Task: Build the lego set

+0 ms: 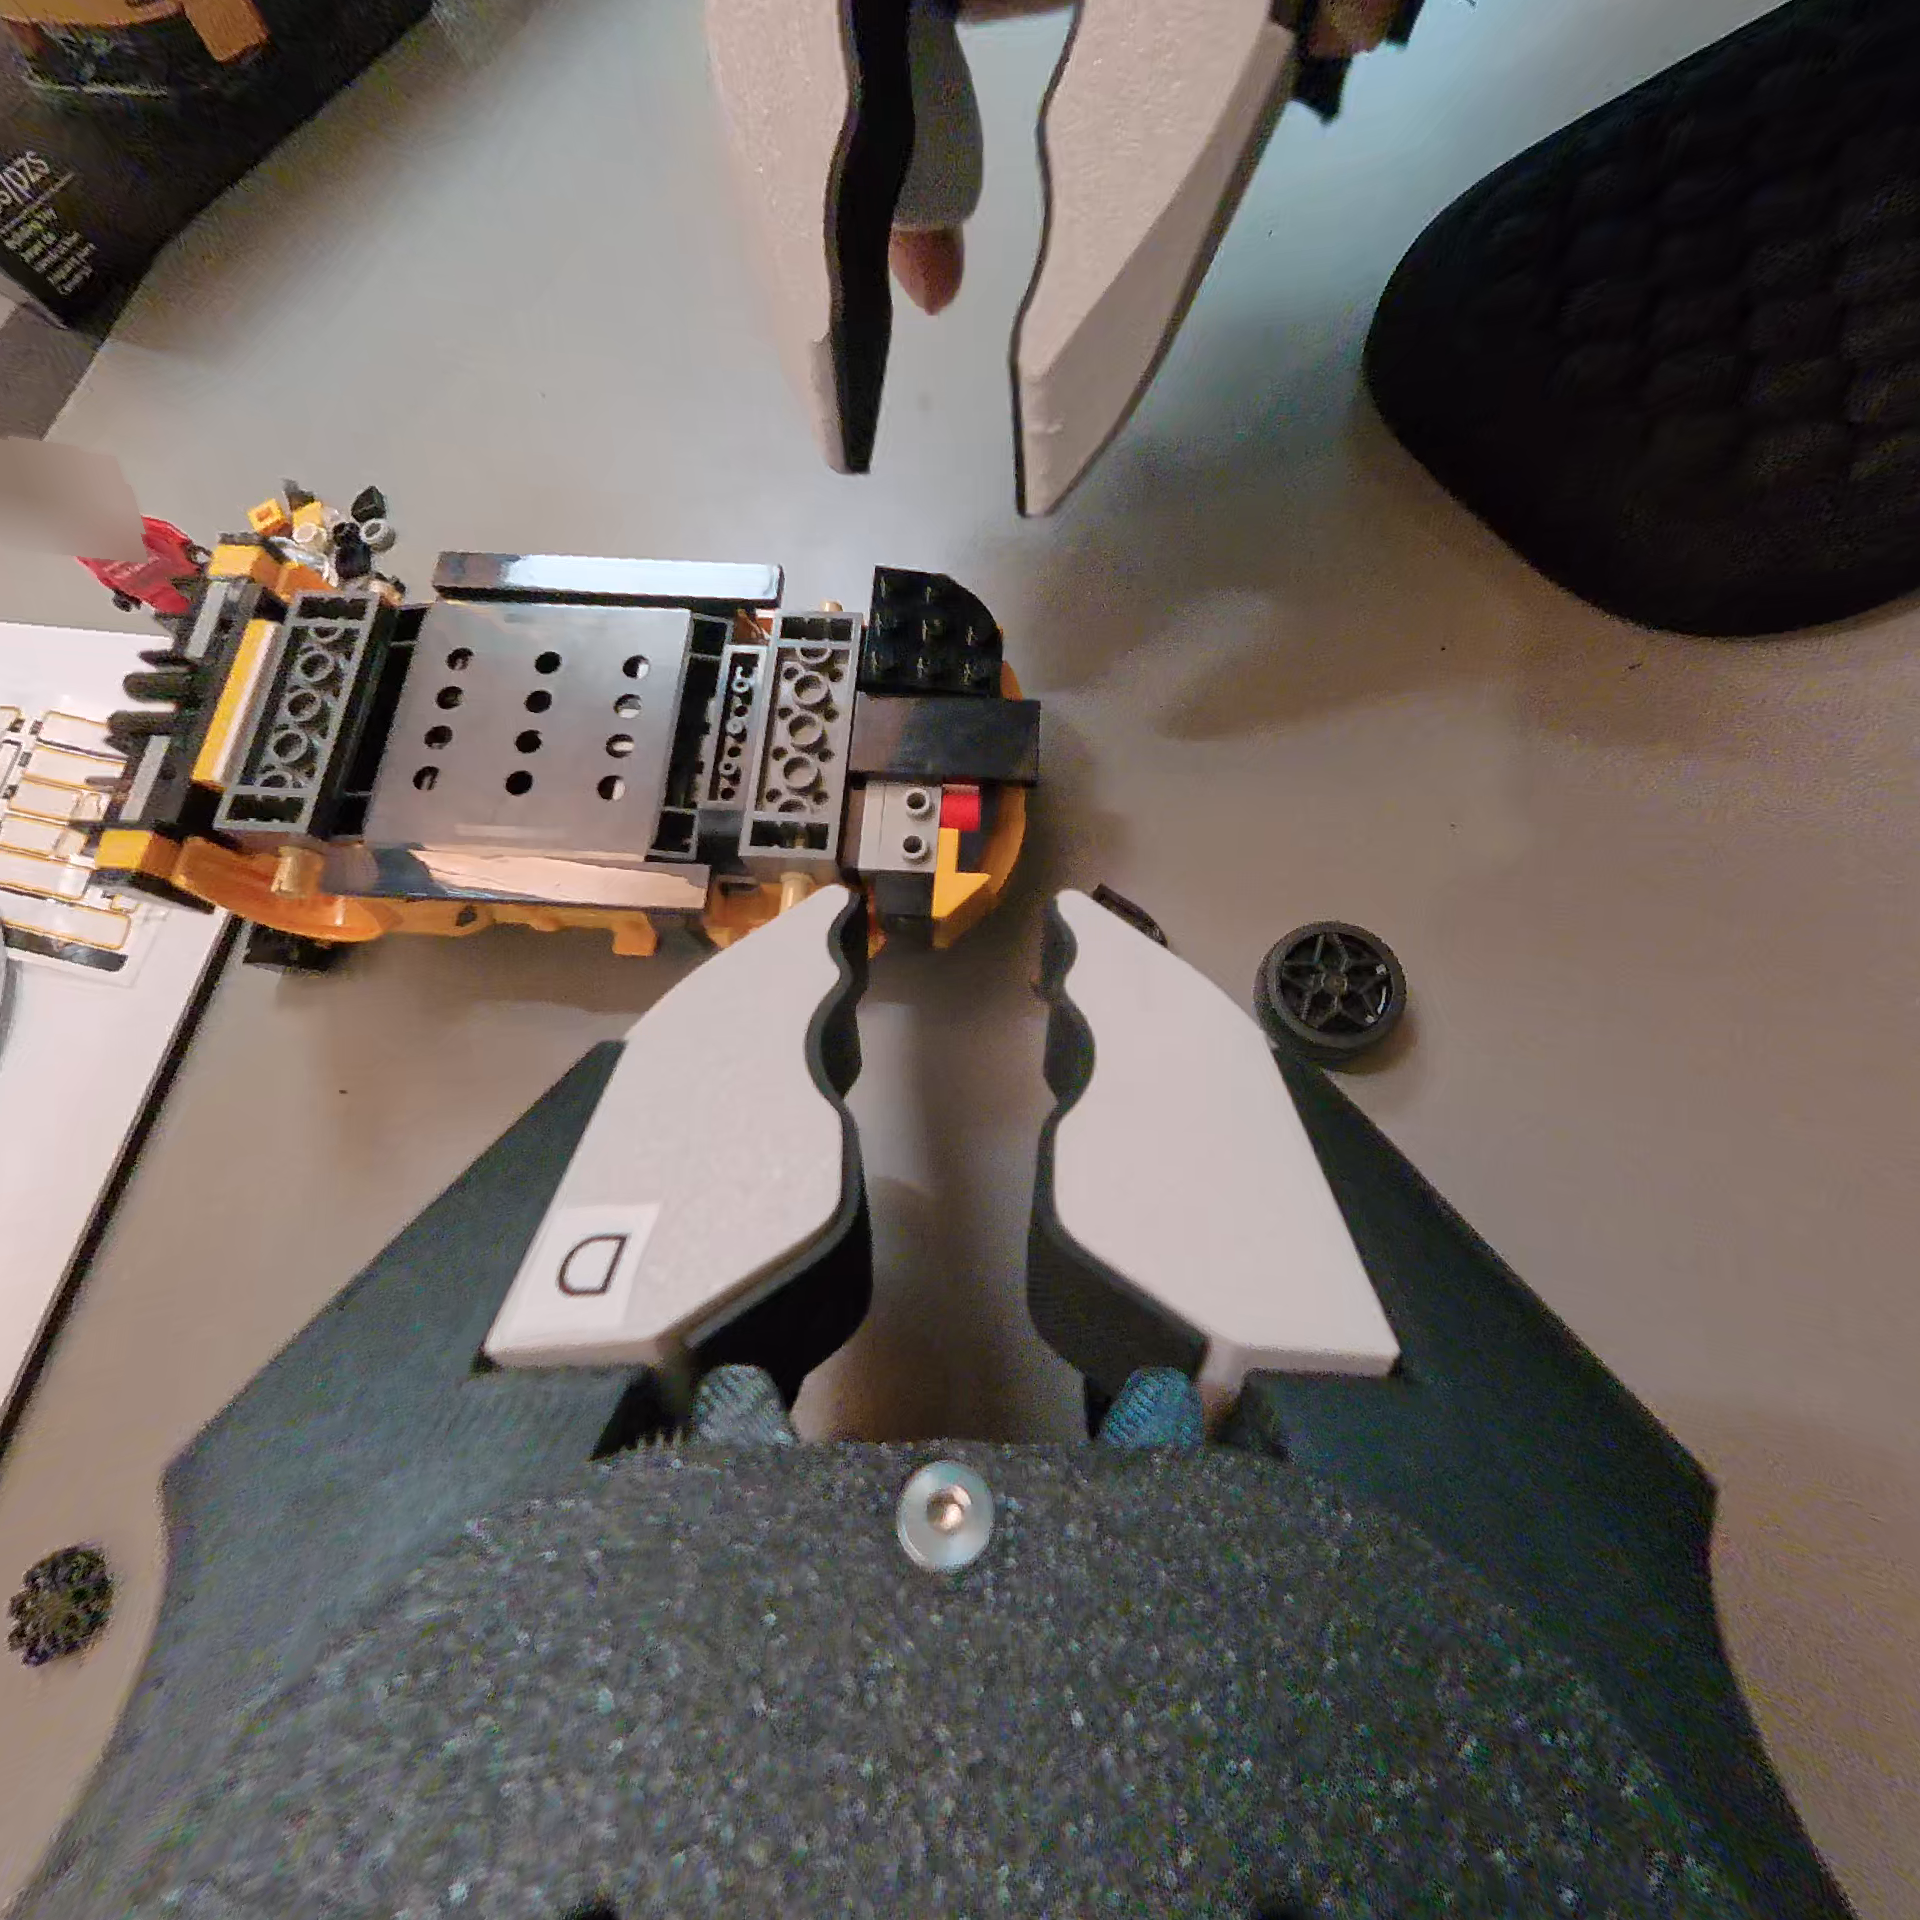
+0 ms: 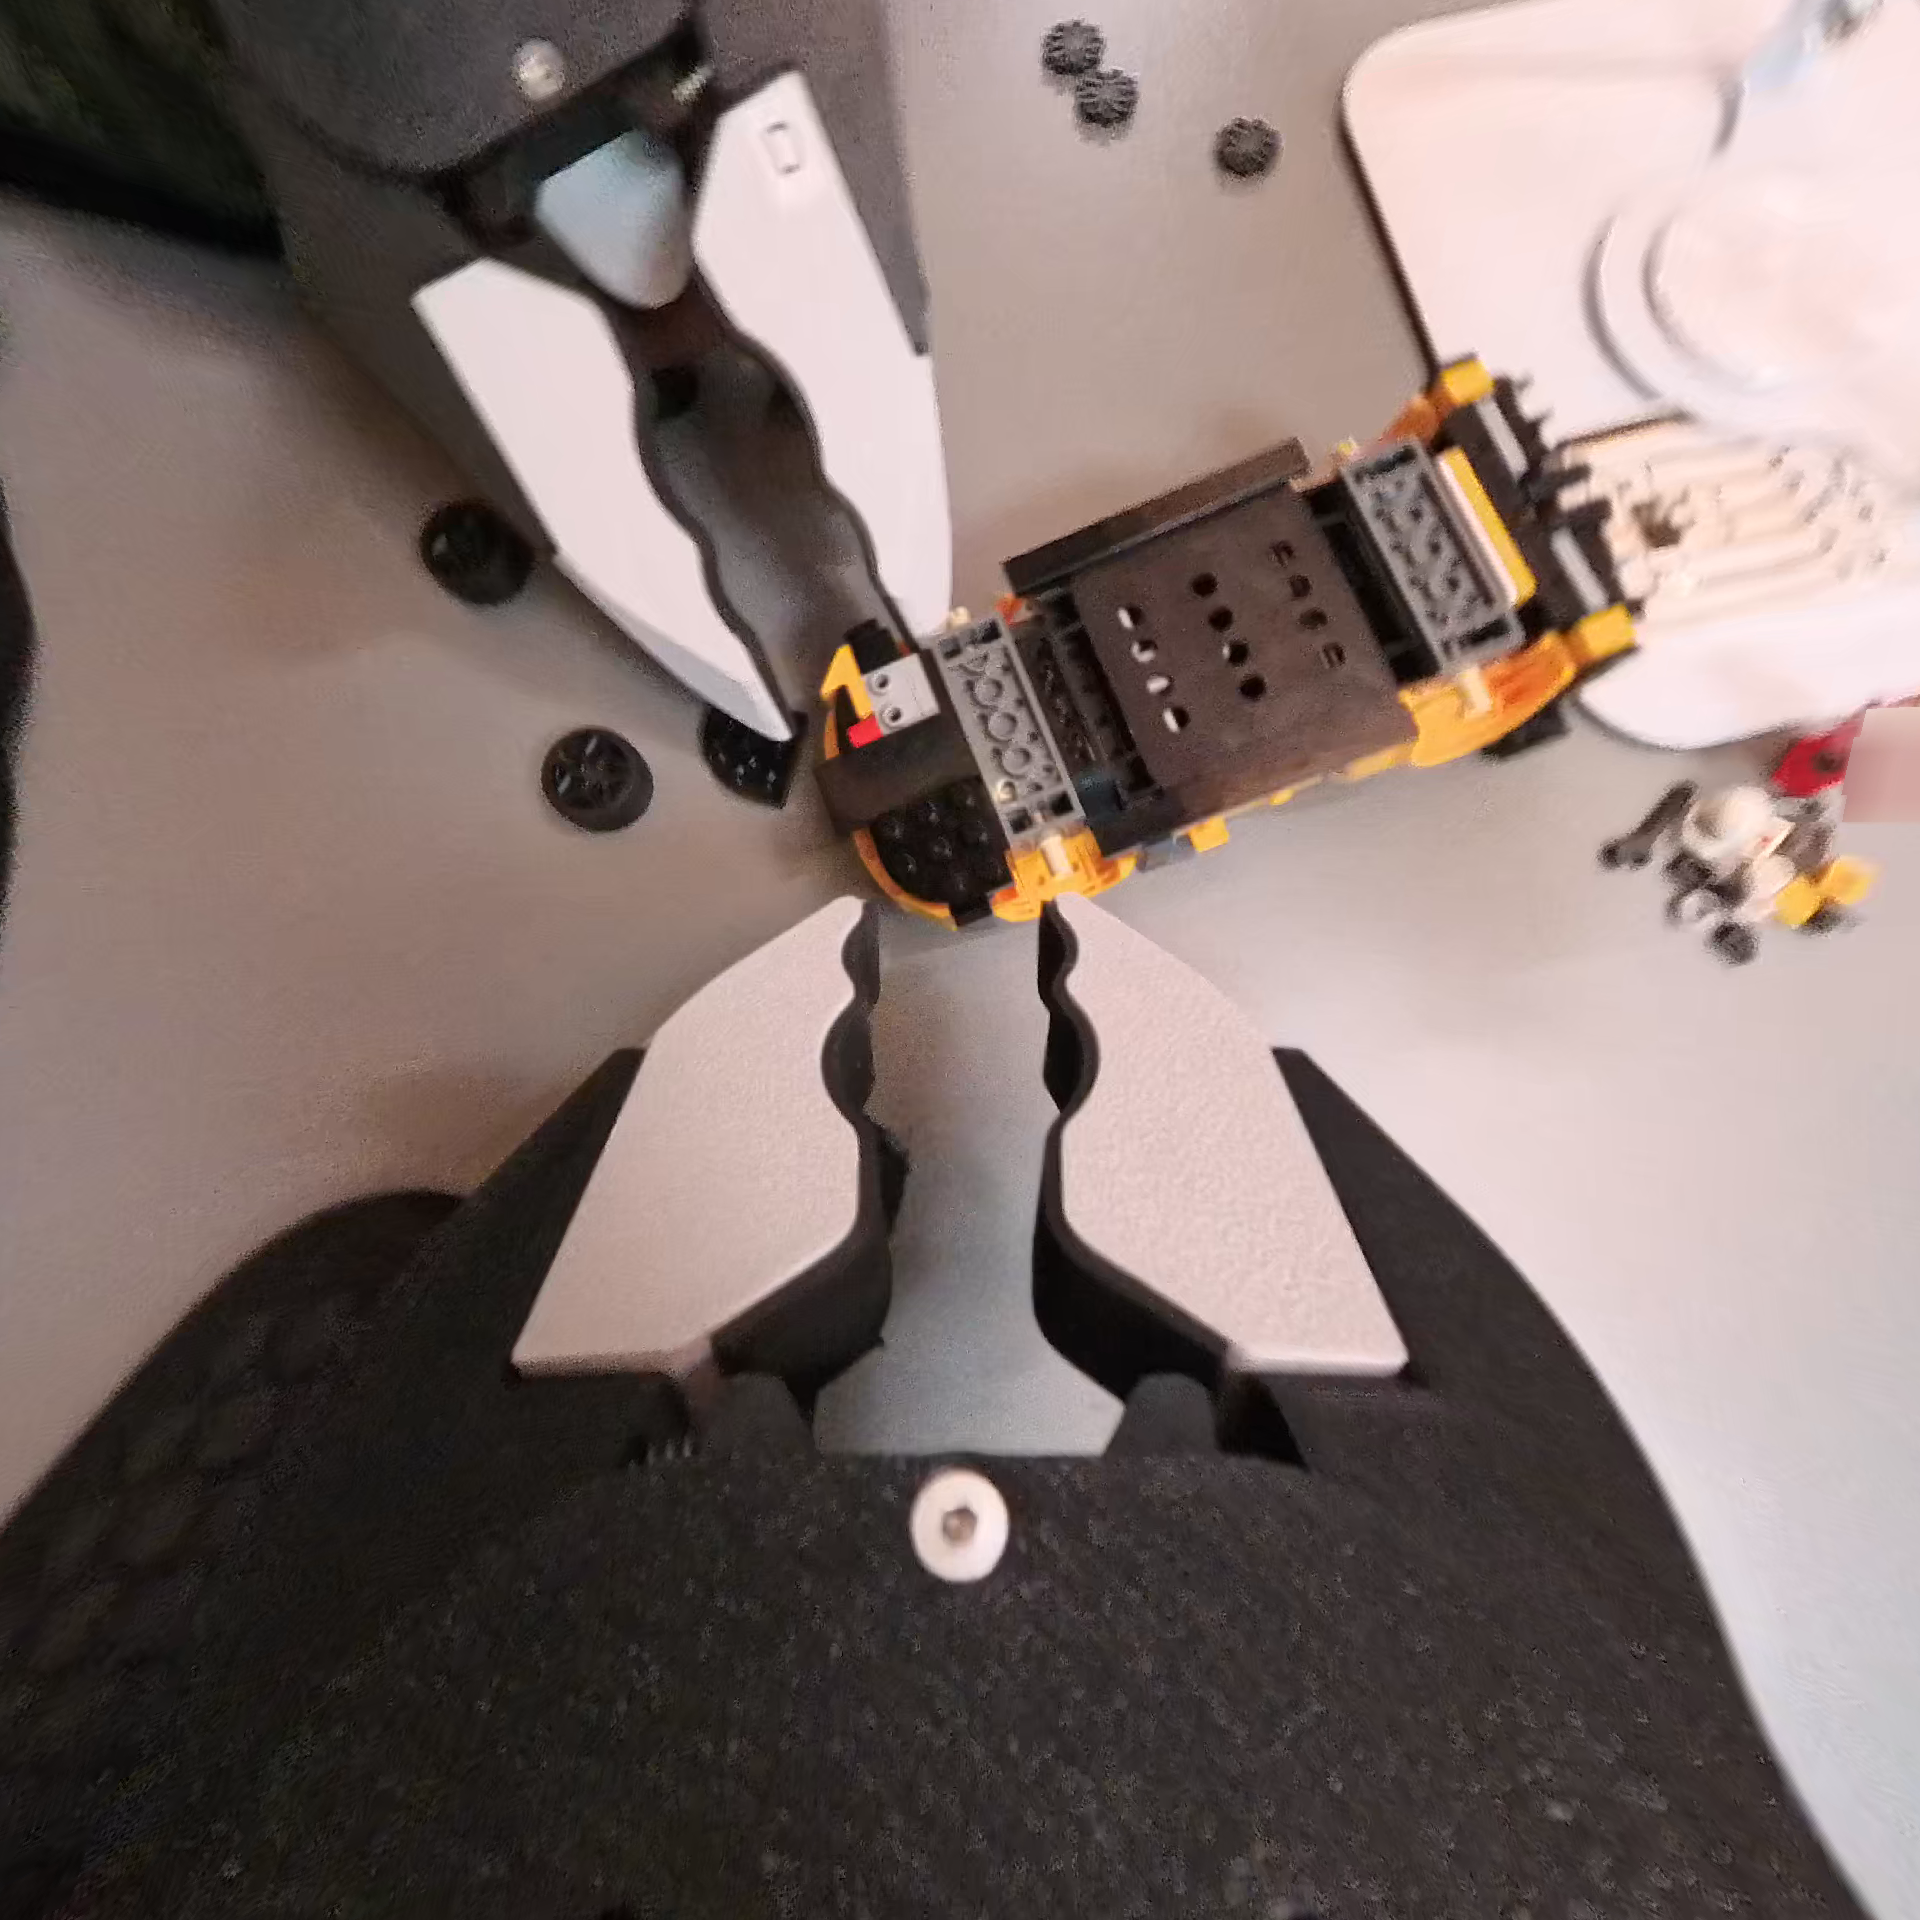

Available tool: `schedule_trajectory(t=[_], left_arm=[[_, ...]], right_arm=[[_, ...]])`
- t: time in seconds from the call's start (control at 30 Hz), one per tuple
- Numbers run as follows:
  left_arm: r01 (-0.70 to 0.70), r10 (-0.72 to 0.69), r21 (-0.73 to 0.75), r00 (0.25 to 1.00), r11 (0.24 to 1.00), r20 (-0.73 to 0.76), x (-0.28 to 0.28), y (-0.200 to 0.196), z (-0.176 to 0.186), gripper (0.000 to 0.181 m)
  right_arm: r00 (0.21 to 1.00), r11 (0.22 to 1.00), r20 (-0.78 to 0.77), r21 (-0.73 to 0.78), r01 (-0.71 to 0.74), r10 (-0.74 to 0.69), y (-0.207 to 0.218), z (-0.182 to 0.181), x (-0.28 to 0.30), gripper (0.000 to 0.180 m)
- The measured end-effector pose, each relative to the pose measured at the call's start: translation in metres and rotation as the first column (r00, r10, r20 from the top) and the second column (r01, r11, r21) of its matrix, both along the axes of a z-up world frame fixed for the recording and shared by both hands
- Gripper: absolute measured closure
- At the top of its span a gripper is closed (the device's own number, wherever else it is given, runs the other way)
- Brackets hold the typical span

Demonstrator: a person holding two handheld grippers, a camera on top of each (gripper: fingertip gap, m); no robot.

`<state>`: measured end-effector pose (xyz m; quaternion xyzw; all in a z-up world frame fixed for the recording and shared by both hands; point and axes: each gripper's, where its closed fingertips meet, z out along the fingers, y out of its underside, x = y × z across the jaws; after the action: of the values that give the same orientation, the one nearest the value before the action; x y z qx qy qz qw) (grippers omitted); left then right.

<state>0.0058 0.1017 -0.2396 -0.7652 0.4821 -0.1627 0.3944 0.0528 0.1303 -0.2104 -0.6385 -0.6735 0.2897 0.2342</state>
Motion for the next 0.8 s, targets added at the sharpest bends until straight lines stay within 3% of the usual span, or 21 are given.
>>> schedule_trajectory(t=[0.1,0.3,0.5,0.8], left_arm=[[-0.012,0.012,0.002,1.000,1.000,-0.003,-0.003,0.000,0.002,0.147],[-0.054,0.053,0.026,0.998,0.998,0.016,-0.011,0.001,0.016,0.141],[-0.106,0.106,-0.026,0.994,0.994,-0.014,-0.016,0.012,-0.001,0.106],[-0.149,0.147,-0.053,0.988,0.987,-0.036,-0.015,0.017,-0.010,0.122]], right_arm=[[0.991,0.967,-0.012,-0.220,0.127,-0.133,0.000,-0.007,-0.002,0.148],[0.956,0.788,0.059,-0.552,0.272,-0.289,0.000,-0.019,-0.006,0.139],[0.940,0.675,0.087,-0.674,0.299,-0.329,-0.004,-0.022,-0.012,0.137],[0.933,0.617,0.122,-0.720,0.318,-0.338,-0.003,-0.024,-0.018,0.146]])
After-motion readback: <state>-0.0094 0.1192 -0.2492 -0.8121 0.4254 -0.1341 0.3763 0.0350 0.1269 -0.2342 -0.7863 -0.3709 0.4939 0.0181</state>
